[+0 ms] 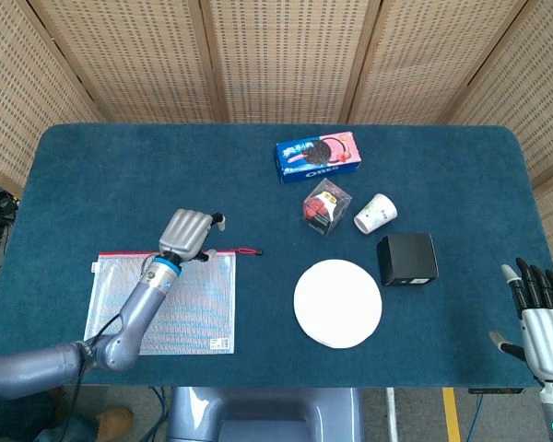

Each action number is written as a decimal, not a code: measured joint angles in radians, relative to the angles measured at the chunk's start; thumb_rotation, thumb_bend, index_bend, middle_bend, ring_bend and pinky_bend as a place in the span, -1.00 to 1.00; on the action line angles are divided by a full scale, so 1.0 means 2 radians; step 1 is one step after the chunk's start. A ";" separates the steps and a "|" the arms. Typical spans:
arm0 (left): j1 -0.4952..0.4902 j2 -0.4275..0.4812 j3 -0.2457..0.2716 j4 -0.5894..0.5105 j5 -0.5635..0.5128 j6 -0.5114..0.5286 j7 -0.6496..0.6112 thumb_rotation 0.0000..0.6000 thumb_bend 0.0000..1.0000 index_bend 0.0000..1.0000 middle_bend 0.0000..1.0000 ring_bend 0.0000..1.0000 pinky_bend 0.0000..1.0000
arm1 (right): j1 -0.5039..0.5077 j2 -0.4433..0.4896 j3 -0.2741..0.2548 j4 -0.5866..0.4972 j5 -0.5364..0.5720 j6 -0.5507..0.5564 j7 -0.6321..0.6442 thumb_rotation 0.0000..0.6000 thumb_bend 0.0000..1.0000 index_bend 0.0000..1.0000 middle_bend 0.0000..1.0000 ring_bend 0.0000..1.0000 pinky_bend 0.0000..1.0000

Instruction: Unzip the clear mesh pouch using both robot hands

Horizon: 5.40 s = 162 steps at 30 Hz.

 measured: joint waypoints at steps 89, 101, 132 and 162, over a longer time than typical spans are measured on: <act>-0.079 -0.074 0.032 0.110 -0.008 -0.029 -0.095 1.00 0.56 0.34 0.95 1.00 1.00 | 0.015 0.004 -0.001 0.013 0.022 -0.034 0.057 1.00 -1.00 -0.87 -1.00 -1.00 -1.00; -0.030 0.027 0.034 -0.004 0.114 -0.008 -0.216 1.00 0.75 0.36 0.95 1.00 1.00 | 0.097 0.029 0.016 -0.030 0.018 -0.153 0.088 1.00 -1.00 -0.82 -0.38 -0.63 -0.99; -0.047 0.100 0.006 -0.136 0.058 -0.010 -0.247 1.00 0.89 0.37 0.95 1.00 1.00 | 0.438 -0.090 0.101 -0.093 0.463 -0.495 0.194 1.00 -1.00 -0.48 0.80 0.75 0.95; -0.049 0.077 0.016 -0.122 0.076 -0.014 -0.302 1.00 0.88 0.37 0.95 1.00 1.00 | 0.515 -0.176 0.119 -0.069 0.629 -0.393 0.154 1.00 -0.98 0.03 0.92 0.87 1.00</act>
